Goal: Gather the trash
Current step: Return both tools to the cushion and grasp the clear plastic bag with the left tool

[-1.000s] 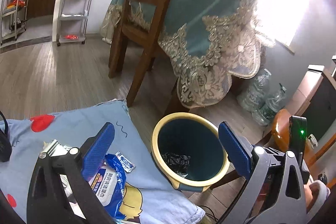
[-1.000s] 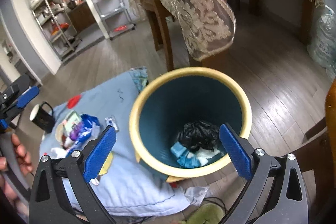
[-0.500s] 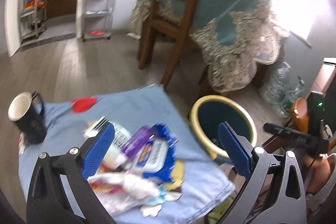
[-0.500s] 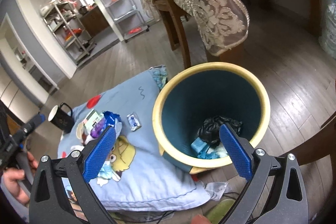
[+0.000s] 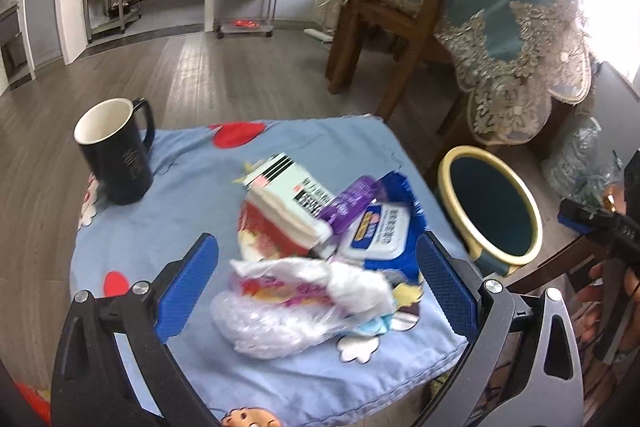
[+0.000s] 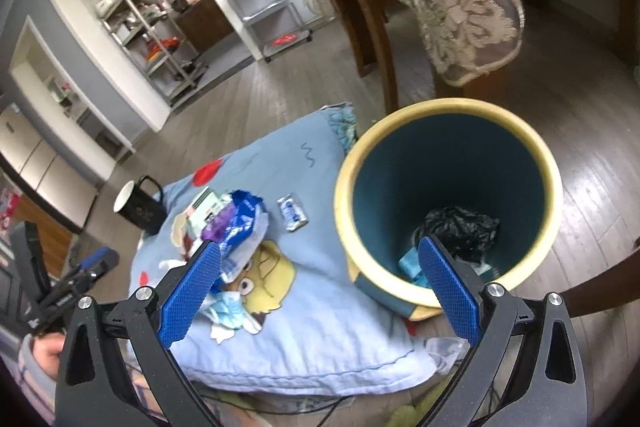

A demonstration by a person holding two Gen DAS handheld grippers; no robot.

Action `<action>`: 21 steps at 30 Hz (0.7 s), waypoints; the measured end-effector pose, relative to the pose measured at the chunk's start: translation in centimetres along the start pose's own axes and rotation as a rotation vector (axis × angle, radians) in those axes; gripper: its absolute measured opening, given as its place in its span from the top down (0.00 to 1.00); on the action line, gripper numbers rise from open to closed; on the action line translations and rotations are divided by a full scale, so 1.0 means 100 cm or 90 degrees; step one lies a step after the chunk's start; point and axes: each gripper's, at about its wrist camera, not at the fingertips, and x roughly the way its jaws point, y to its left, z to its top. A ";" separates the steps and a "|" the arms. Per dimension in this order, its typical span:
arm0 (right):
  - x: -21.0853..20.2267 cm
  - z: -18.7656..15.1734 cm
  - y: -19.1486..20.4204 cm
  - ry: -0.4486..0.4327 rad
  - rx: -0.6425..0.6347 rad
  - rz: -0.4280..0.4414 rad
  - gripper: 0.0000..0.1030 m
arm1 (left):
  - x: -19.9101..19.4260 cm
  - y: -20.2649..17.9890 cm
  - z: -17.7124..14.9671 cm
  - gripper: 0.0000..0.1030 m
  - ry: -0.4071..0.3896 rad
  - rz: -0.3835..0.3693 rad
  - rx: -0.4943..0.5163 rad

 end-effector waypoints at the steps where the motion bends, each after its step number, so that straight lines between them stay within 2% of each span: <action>1: 0.001 -0.001 0.003 0.000 -0.006 0.000 0.05 | 0.000 0.002 -0.002 0.06 0.004 0.004 0.000; 6: 0.003 -0.001 0.008 -0.003 -0.005 0.000 0.05 | 0.001 0.006 -0.013 0.06 0.021 0.015 0.007; 10: 0.008 -0.002 0.013 0.007 -0.007 0.008 0.05 | 0.008 0.007 -0.025 0.06 0.055 0.027 0.027; 15: 0.022 -0.008 0.028 0.053 -0.030 0.038 0.05 | 0.021 0.004 -0.033 0.06 0.096 0.037 0.058; 18: 0.025 -0.015 0.036 0.062 -0.061 0.017 0.05 | 0.028 0.007 -0.036 0.07 0.119 0.049 0.049; 21: 0.025 -0.018 0.043 0.063 -0.086 0.005 0.05 | 0.035 0.007 -0.041 0.09 0.149 0.041 0.047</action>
